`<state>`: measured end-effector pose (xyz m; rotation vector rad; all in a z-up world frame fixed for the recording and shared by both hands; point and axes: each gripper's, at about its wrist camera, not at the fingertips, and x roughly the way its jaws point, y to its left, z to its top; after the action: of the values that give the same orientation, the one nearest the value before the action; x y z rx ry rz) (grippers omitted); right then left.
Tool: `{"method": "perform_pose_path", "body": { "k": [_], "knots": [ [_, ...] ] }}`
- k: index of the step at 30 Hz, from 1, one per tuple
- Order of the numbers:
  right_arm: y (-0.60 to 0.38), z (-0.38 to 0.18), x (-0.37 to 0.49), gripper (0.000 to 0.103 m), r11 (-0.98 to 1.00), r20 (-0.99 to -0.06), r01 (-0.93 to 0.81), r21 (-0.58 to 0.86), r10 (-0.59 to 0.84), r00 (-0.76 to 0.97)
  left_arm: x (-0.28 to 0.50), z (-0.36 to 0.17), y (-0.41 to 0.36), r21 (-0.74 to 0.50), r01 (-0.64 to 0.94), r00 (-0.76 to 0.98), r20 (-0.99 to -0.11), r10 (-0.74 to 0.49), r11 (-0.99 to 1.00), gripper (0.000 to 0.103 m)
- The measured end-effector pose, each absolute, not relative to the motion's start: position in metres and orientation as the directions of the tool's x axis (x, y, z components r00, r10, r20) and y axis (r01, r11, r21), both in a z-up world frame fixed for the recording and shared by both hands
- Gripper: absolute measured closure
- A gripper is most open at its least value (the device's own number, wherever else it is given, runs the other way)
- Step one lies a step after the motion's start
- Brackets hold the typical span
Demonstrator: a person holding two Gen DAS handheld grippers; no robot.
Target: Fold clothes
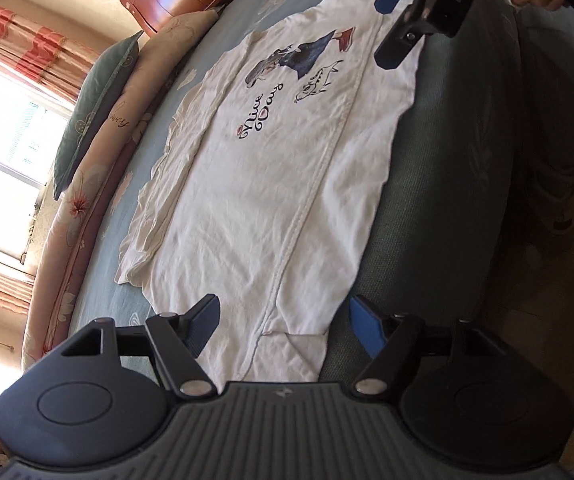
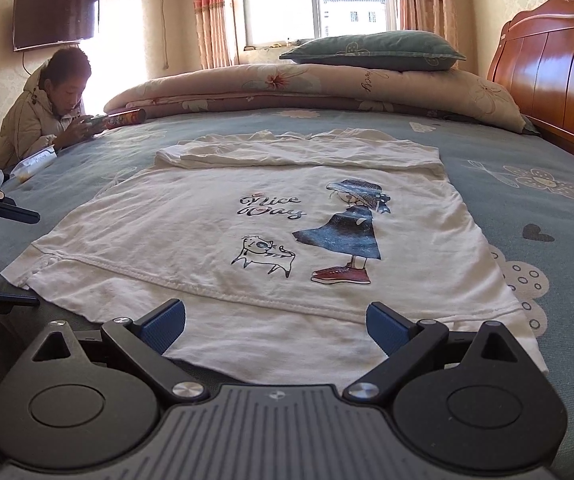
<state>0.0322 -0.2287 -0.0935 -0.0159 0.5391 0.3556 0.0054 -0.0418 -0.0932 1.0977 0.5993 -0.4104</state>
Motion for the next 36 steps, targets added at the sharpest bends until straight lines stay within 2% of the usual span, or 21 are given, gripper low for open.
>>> {"method": "perform_pose_path", "body": {
  "k": [6, 12, 20, 22, 25, 26, 28, 30, 33, 36],
  "knots": [
    [-0.223, -0.090, 0.029, 0.004, 0.934, -0.502, -0.352, 0.057, 0.332, 0.799, 0.005, -0.098, -0.038, 0.734, 0.574, 0.791, -0.612, -0.012, 0.363, 0.028],
    [-0.218, -0.084, 0.025, 0.004, 0.930, -0.493, -0.362, 0.055, 0.341, 0.801, -0.006, -0.113, -0.041, 0.832, 0.518, 0.849, -0.528, -0.004, 0.198, 0.028],
    [-0.210, -0.081, 0.023, 0.004, 0.925, -0.491, -0.376, 0.052, 0.351, 0.797, -0.013, -0.133, -0.050, 0.896, 0.443, 0.896, -0.442, -0.033, 0.014, 0.028],
    [-0.208, -0.082, 0.022, 0.004, 0.924, -0.493, -0.378, 0.052, 0.353, 0.795, -0.014, -0.138, -0.054, 0.905, 0.425, 0.904, -0.426, -0.040, -0.016, 0.031],
    [-0.205, -0.080, 0.021, 0.004, 0.923, -0.495, -0.383, 0.042, 0.353, 0.794, -0.016, -0.142, -0.058, 0.892, 0.449, 0.891, -0.451, -0.054, -0.045, 0.058],
    [-0.204, -0.080, 0.021, 0.004, 0.921, -0.495, -0.386, 0.041, 0.355, 0.793, -0.017, -0.143, -0.059, 0.885, 0.462, 0.884, -0.464, -0.056, -0.051, 0.070],
    [-0.202, -0.077, 0.019, 0.004, 0.918, -0.491, -0.394, 0.038, 0.361, 0.793, -0.018, -0.147, -0.058, 0.877, 0.476, 0.876, -0.480, -0.056, -0.065, 0.079],
    [-0.200, -0.074, 0.018, 0.004, 0.914, -0.485, -0.405, 0.034, 0.369, 0.793, -0.019, -0.146, -0.058, 0.870, 0.491, 0.868, -0.494, -0.059, -0.053, 0.094],
    [-0.193, -0.068, 0.013, 0.004, 0.898, -0.466, -0.439, 0.015, 0.395, 0.792, -0.017, -0.140, -0.056, 0.871, 0.491, 0.869, -0.490, -0.070, 0.003, 0.102],
    [-0.177, -0.061, 0.007, 0.004, 0.872, -0.446, -0.486, -0.062, 0.411, 0.795, -0.010, -0.126, -0.053, 0.876, 0.475, 0.880, -0.469, -0.077, 0.085, 0.102]
  ]
}}
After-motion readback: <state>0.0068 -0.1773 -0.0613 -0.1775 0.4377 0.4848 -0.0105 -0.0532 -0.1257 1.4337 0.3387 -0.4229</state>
